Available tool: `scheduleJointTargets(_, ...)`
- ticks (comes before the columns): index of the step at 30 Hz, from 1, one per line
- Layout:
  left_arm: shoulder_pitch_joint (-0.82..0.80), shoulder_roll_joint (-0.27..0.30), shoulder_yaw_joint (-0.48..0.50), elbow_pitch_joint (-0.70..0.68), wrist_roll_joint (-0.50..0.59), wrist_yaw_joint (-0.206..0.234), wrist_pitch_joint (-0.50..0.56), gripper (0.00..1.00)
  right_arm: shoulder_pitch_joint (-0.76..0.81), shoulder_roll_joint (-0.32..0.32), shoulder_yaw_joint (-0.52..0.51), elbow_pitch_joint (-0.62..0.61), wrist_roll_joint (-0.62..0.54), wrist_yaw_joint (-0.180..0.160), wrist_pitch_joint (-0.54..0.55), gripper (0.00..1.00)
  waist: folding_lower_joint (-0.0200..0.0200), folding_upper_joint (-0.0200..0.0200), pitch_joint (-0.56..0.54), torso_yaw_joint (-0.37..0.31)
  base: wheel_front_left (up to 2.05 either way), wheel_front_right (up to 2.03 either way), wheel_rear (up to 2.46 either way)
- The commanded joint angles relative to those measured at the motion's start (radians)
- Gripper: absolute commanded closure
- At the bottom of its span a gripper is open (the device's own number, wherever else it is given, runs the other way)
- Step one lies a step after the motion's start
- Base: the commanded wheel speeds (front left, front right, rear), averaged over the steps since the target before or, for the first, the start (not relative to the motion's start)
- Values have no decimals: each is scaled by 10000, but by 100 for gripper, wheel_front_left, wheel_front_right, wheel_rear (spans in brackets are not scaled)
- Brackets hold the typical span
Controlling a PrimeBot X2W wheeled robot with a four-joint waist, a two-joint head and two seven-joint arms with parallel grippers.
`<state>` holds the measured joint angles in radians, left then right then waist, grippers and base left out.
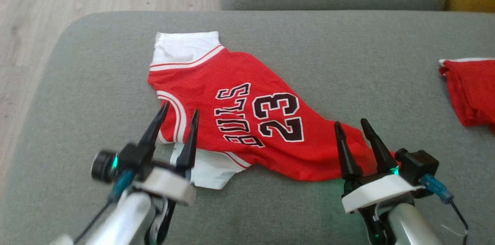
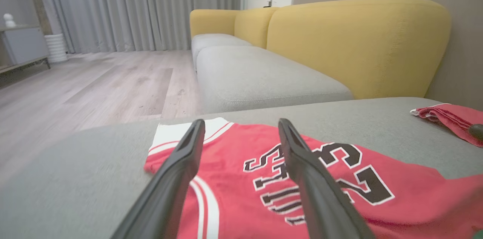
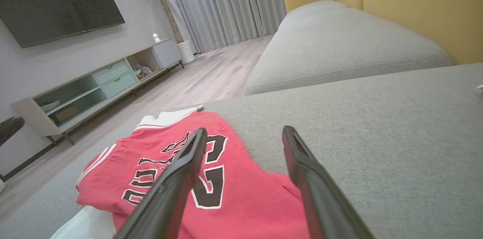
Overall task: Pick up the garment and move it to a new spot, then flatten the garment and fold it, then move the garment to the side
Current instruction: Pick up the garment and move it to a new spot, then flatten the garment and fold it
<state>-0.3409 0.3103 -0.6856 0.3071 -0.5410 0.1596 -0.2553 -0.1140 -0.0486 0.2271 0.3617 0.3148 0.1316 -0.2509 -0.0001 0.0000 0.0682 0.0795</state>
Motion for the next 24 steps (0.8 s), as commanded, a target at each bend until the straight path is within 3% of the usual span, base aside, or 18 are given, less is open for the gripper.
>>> scheduleJointTargets(1,-207,214,535,-402,86,50,-63,0,-204,-16,200,-373,-108,-9,-109,0,1,0,-96,138,0,0,0)
scheduleJointTargets(8,1411,-162,1599,-999,537,-156,-64,0,-166,-16,282,-387,-187,-9,-109,0,1,0,-84,208,0,0,0)
scheduleJointTargets(17,1051,-493,2143,-804,1221,-760,-64,0,-485,-16,16,-538,-304,-9,-109,0,1,0,289,-200,0,0,0)
scheduleJointTargets(24,972,-1105,2440,-704,1534,-1095,-64,0,-1962,-47,-339,-210,-1430,-9,313,0,1,0,726,258,0,0,0)
